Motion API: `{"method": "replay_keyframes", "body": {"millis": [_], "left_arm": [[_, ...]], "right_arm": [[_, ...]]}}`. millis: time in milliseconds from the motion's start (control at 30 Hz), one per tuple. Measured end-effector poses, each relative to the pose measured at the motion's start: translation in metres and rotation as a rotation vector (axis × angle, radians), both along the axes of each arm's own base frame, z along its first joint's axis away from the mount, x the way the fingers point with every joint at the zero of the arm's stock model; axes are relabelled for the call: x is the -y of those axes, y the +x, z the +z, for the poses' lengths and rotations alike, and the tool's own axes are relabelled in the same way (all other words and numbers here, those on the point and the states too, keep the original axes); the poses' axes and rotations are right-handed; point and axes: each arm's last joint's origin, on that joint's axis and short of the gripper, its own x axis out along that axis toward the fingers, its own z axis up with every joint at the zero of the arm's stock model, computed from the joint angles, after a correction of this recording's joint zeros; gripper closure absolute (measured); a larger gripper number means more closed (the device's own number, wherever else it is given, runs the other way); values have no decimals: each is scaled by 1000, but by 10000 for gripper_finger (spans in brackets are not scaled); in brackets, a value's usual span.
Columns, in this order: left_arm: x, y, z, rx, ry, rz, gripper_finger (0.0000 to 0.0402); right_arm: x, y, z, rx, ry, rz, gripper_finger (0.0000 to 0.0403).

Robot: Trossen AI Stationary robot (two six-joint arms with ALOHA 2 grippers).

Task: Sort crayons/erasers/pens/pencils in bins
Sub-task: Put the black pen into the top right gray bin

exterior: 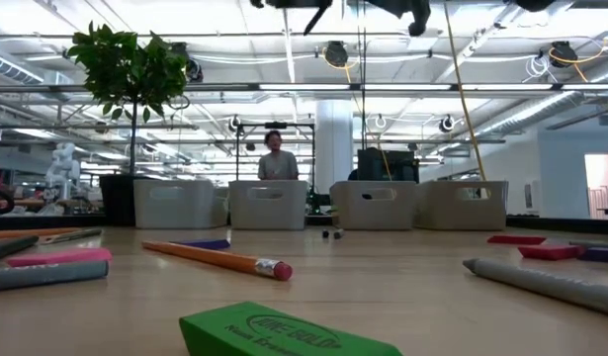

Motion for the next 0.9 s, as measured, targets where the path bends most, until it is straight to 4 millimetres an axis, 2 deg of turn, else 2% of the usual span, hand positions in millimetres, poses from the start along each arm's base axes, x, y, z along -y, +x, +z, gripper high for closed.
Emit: {"method": "replay_keyframes", "body": {"millis": [167, 333, 467, 700, 800, 900], "left_arm": [[-4, 20, 16, -35, 158, 7, 365], [-12, 33, 20, -66, 226, 29, 364], [-18, 36, 24, -52, 242, 38, 364], [-23, 36, 24, -40, 223, 42, 362], [-23, 36, 23, -34, 194, 43, 341], [-20, 30, 26, -39, 153, 38, 298]], "right_arm": [[10, 1, 16, 21, -91, 56, 234], [19, 1, 20, 18, -110, 15, 246], [24, -2, 23, 54, -104, -5, 283], [33, -3, 22, 67, -81, -30, 377], [34, -3, 21, 46, -83, -34, 378], [35, -2, 20, -12, -88, -42, 378]]}}
